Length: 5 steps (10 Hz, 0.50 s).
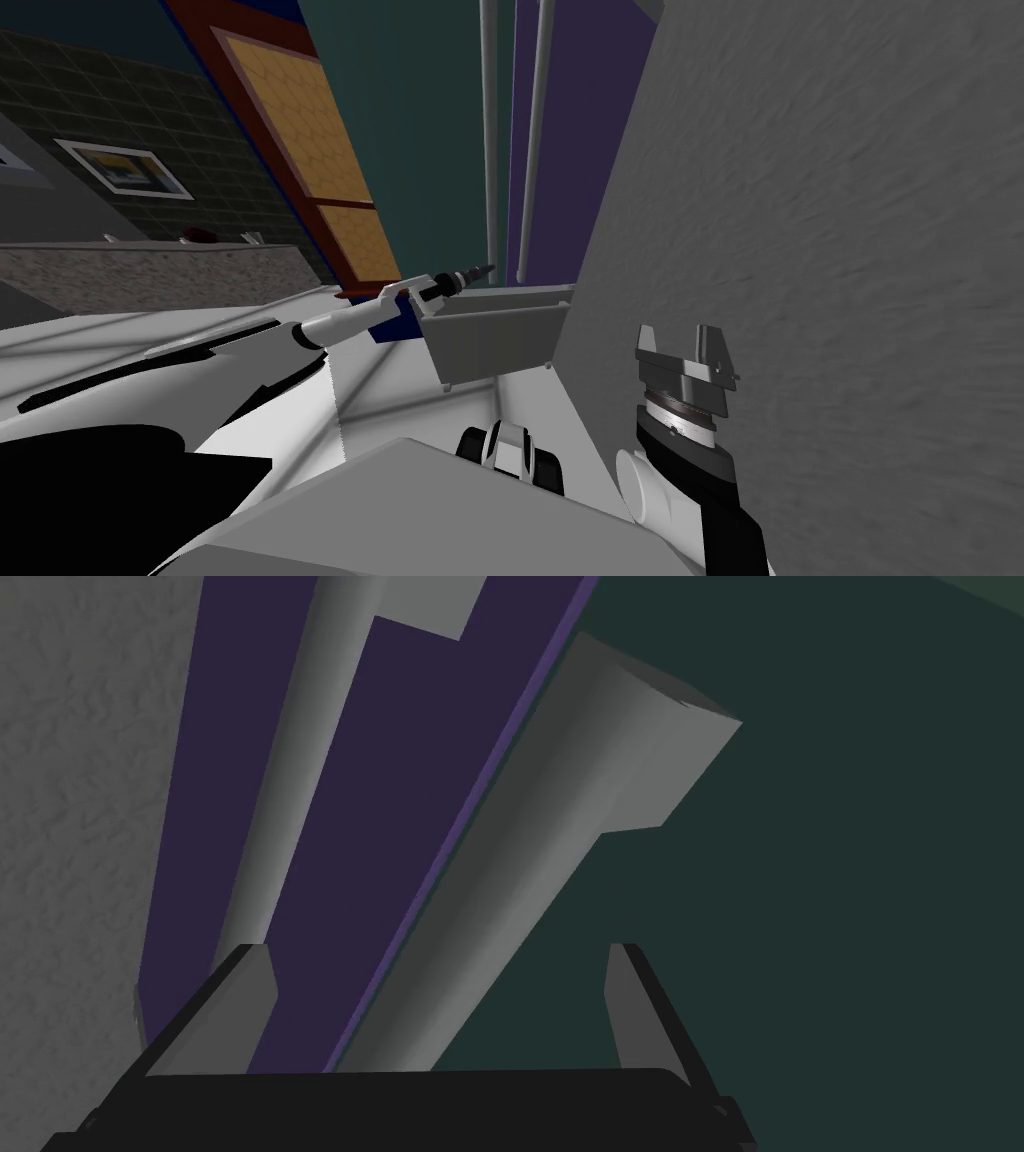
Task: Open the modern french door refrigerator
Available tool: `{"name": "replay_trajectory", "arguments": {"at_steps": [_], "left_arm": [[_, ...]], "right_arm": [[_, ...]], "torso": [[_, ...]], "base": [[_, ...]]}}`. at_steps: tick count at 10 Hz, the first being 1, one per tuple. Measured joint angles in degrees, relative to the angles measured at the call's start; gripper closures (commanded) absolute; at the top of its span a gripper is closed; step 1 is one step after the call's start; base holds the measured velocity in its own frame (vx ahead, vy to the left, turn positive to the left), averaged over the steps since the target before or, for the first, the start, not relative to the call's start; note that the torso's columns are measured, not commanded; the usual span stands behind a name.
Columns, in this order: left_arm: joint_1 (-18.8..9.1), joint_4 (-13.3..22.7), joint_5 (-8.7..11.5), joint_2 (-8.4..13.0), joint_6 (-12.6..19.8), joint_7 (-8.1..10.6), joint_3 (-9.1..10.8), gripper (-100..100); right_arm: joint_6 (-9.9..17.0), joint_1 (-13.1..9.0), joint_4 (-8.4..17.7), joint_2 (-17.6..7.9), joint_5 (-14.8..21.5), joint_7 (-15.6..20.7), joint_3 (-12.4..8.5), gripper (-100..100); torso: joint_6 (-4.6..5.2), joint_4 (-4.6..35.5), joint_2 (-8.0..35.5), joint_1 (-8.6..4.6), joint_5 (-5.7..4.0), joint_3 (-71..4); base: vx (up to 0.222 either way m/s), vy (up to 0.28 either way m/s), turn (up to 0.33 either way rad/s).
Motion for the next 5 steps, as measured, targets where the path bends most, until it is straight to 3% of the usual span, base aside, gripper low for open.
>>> {"name": "replay_trajectory", "arguments": {"at_steps": [3, 4, 5], "left_arm": [[-1.21, -1.75, 0.88, 3.81, 2.31, 1.03, -0.01, -100], [-1.21, -1.86, 0.9, 3.93, 2.5, 1.1, 0.04, -100], [-1.22, -1.84, 0.9, 3.91, 2.48, 1.1, 0.03, 100]], "right_arm": [[0.0, 0.0, 0.0, 0.0, 0.0, 0.0, 0.0, 0], [0.0, 0.0, 0.0, 0.0, 0.0, 0.0, 0.0, 0], [0.0, -0.01, 0.0, 0.0, 0.0, 0.0, 0.0, 0]], "torso": [[0.0, -0.01, -0.01, 0.02, 0.01, -0.01], [0.0, 0.02, 0.13, 0.05, 0.02, 0.08], [-0.01, 0.06, 0.19, 0.05, 0.02, 0.12]], "base": [[0.078, -0.02, -0.019], [0.009, -0.003, 0.0], [0.005, -0.001, -0.001]]}}
